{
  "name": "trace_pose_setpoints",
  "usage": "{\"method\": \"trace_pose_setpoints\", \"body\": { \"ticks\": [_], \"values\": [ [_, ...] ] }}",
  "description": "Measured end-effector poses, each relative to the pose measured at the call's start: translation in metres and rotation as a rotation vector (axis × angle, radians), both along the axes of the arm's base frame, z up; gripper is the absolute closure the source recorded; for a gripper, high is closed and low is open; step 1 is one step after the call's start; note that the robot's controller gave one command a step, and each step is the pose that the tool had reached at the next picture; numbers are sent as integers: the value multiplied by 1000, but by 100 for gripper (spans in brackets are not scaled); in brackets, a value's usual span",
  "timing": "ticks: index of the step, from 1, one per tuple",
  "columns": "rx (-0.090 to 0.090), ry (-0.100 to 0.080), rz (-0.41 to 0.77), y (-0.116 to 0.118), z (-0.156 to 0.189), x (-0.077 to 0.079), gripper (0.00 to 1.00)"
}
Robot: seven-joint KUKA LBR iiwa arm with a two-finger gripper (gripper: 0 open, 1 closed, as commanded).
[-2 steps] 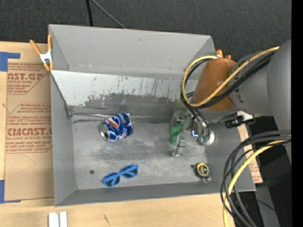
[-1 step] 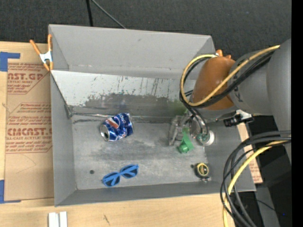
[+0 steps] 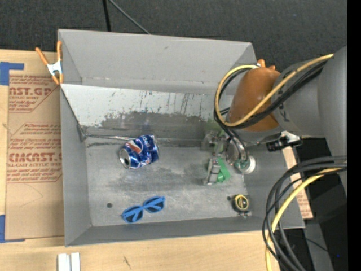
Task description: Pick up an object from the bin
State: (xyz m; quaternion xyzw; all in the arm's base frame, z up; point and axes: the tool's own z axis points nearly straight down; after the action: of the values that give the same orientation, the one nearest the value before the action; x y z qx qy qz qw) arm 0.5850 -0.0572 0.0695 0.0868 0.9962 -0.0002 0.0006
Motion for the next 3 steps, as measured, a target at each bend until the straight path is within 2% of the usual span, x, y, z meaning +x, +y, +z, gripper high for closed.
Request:
{"method": "trace_pose_setpoints", "body": {
  "ticks": [1,2,3],
  "values": [
    [-1,-1,505,-45,0,-8,0],
    [1,-1,505,-44,1,-8,100],
    [0,-3,555,4,2,-20,100]
  ]
}}
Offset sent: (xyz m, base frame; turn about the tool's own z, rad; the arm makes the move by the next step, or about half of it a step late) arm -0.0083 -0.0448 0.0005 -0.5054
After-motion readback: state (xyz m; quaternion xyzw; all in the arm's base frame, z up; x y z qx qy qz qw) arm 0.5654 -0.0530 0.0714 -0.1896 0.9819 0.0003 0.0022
